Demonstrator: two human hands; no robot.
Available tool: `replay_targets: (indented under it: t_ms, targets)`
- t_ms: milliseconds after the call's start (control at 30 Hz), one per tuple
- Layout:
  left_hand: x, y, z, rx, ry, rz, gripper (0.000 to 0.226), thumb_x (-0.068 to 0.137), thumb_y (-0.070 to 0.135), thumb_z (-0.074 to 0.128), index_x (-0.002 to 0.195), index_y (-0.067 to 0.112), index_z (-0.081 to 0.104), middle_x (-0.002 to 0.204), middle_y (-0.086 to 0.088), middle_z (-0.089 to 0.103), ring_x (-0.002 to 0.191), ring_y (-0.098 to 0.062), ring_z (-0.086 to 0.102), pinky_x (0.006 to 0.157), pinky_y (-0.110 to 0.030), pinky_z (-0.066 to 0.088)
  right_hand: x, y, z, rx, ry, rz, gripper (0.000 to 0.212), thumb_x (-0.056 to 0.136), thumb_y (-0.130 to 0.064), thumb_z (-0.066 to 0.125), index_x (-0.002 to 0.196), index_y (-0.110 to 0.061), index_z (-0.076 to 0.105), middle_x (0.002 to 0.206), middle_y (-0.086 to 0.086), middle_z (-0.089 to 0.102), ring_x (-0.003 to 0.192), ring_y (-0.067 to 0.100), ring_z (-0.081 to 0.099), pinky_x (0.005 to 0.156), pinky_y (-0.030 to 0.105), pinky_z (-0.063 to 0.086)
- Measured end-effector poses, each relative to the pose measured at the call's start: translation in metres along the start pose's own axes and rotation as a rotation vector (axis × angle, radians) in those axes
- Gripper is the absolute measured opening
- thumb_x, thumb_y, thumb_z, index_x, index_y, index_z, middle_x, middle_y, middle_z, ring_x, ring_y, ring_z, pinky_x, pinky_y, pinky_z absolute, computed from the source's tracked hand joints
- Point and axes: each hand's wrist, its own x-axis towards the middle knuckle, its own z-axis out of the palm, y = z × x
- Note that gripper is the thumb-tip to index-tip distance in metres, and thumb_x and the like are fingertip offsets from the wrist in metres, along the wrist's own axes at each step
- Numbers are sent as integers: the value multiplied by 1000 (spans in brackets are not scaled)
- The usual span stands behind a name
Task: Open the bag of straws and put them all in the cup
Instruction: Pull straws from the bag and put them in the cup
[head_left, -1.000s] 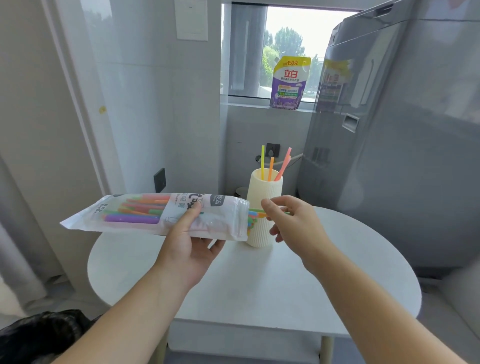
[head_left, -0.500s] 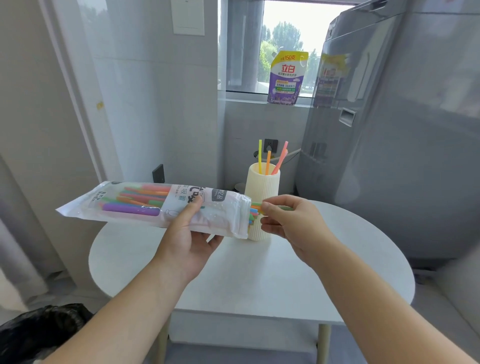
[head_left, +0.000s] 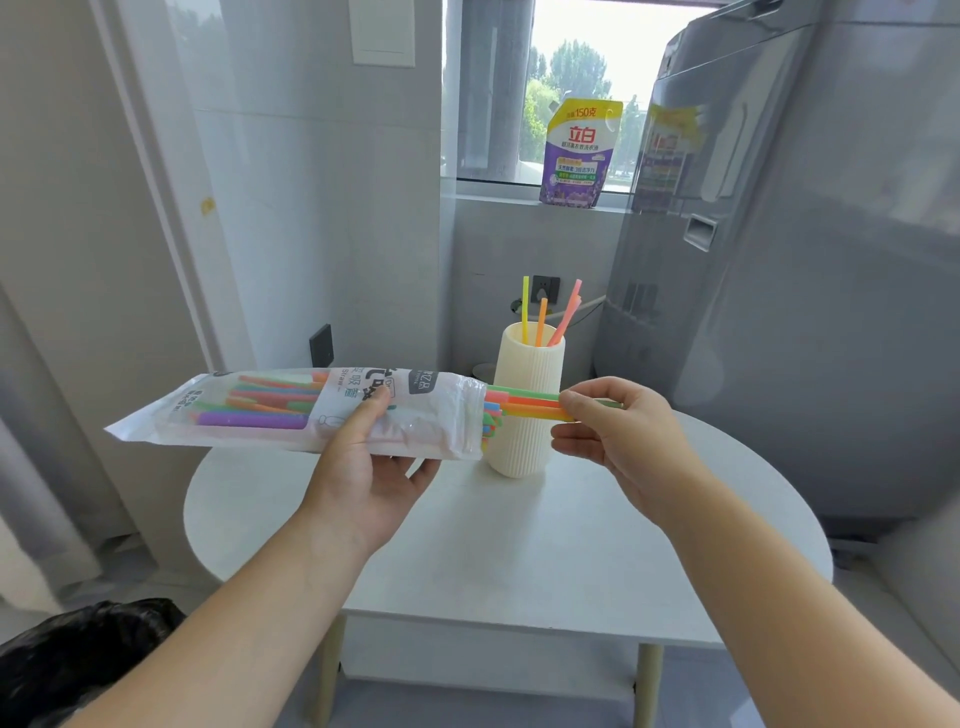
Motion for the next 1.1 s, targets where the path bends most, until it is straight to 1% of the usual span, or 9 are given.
replay_targets:
  t_ms: [167, 233, 300, 433, 567, 700, 833, 1033, 1100]
  targets:
    - [-1, 4, 3, -34, 16, 7, 26, 89, 27, 74, 114, 29, 69, 106, 1, 78, 103, -19, 74, 83, -40, 59, -1, 4, 1, 117, 25, 3, 53, 84, -33, 78, 127, -13, 55, 103, 16, 69, 72, 30, 76, 74, 43, 63]
    - [-2, 6, 3, -46, 21, 11, 24, 89, 27, 74, 113, 28, 69, 104, 1, 78, 101, -20, 74, 82, -40, 58, -3, 6, 3, 136, 5, 42, 64, 75, -45, 79, 125, -12, 56, 103, 16, 68, 74, 29, 75, 71, 39, 62]
    - [-3, 6, 4, -55, 19, 11, 23, 89, 27, 73, 112, 28, 69, 101, 1, 79, 98, -20, 75, 83, -40, 58, -7, 14, 10, 160, -44, 108, 68, 66, -52, 76, 119, -12, 61, 102, 14, 68, 76, 25, 71, 67, 33, 59]
    - [-7, 4, 8, -67, 11, 2, 14, 91, 26, 72, 105, 27, 71, 97, 1, 80, 95, -20, 75, 87, -41, 57, -13, 26, 30, 269, -150, 185, 62, 69, -53, 73, 118, -16, 66, 98, 10, 62, 77, 21, 62, 70, 31, 55]
    - [-11, 0, 11, -66, 3, -25, 11, 92, 26, 71, 103, 26, 72, 94, 0, 79, 89, -19, 75, 85, -40, 57, -10, 20, 45, 489, -105, 143, 37, 86, -42, 71, 111, -14, 69, 90, 8, 58, 70, 16, 55, 65, 28, 53]
    - [-11, -3, 11, -65, 20, -39, 19, 91, 27, 72, 109, 26, 70, 95, 0, 79, 88, -19, 76, 82, -40, 58, -8, 14, 52, 554, -50, 57, 25, 95, -32, 65, 112, -15, 72, 84, 4, 63, 70, 14, 56, 68, 27, 52]
    - [-10, -3, 9, -84, 39, -50, 25, 90, 27, 73, 115, 26, 69, 96, -1, 79, 91, -20, 76, 76, -39, 59, -5, 12, 53, 452, 52, -17, 21, 96, -33, 65, 103, -14, 70, 80, 1, 66, 72, 13, 60, 71, 27, 52]
    - [-10, -5, 10, -103, 59, -61, 34, 90, 31, 73, 124, 24, 69, 100, -3, 80, 94, -21, 76, 78, -39, 59, -3, 8, 46, 343, 99, -140, 25, 94, -32, 66, 101, -8, 73, 91, 8, 77, 84, 20, 74, 81, 32, 59]
    - [-10, -5, 11, -115, 63, -66, 39, 91, 32, 72, 128, 22, 68, 104, -4, 79, 98, -21, 76, 78, -38, 59, -4, 2, 43, 306, 118, -200, 24, 94, -31, 67, 97, -9, 74, 91, 9, 78, 85, 22, 75, 79, 33, 60]
